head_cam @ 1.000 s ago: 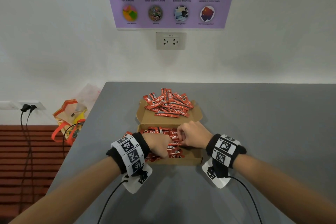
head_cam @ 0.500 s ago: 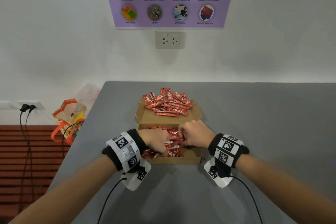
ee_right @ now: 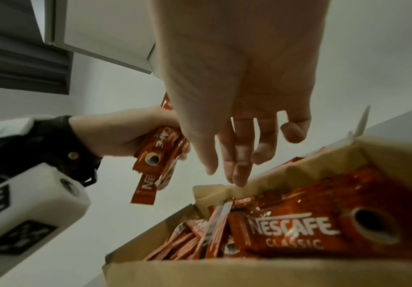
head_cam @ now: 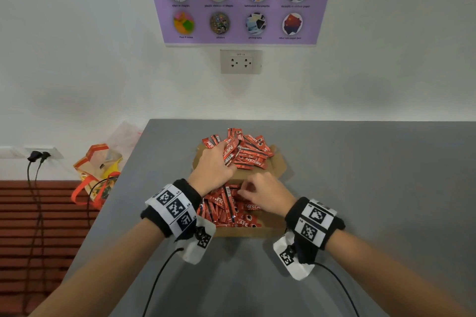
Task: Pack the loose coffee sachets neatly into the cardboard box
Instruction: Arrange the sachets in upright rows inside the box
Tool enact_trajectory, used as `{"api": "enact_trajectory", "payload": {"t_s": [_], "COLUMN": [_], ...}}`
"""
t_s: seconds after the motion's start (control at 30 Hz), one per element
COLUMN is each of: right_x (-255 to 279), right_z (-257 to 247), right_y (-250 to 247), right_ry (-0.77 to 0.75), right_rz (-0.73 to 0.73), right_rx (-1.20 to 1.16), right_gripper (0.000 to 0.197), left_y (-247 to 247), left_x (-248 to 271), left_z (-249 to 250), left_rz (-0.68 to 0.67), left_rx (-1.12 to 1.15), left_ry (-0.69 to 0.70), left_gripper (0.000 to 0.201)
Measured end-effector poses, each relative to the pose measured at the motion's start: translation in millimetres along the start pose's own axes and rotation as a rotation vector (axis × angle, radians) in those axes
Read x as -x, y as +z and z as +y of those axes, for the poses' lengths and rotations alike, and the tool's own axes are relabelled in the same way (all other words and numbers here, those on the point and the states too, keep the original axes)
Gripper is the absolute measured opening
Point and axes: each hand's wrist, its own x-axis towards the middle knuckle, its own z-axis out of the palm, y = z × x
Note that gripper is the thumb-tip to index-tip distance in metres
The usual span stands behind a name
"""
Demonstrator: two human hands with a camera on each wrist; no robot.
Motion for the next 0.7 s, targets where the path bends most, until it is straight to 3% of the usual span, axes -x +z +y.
{"api": "enact_trajectory", "payload": {"t_s": [0.23, 0.7], "right_x": [-17, -26], "right_z": [-21, -34], "right_y": [19, 35], "right_ry": [0.070, 0.143], "right_rz": [-0.040, -0.092], "right_rx": [0.262, 0.226], "right_gripper": [0.046, 0.055], "left_y": [-2, -1], "left_x": [-2, -2], "left_z": [-5, -7], "left_rz": [0.014, -0.010], "left_rx": [0.005, 0.054], "left_ry": [-0.027, -0.061], "left_gripper": [0.027, 0.024]}}
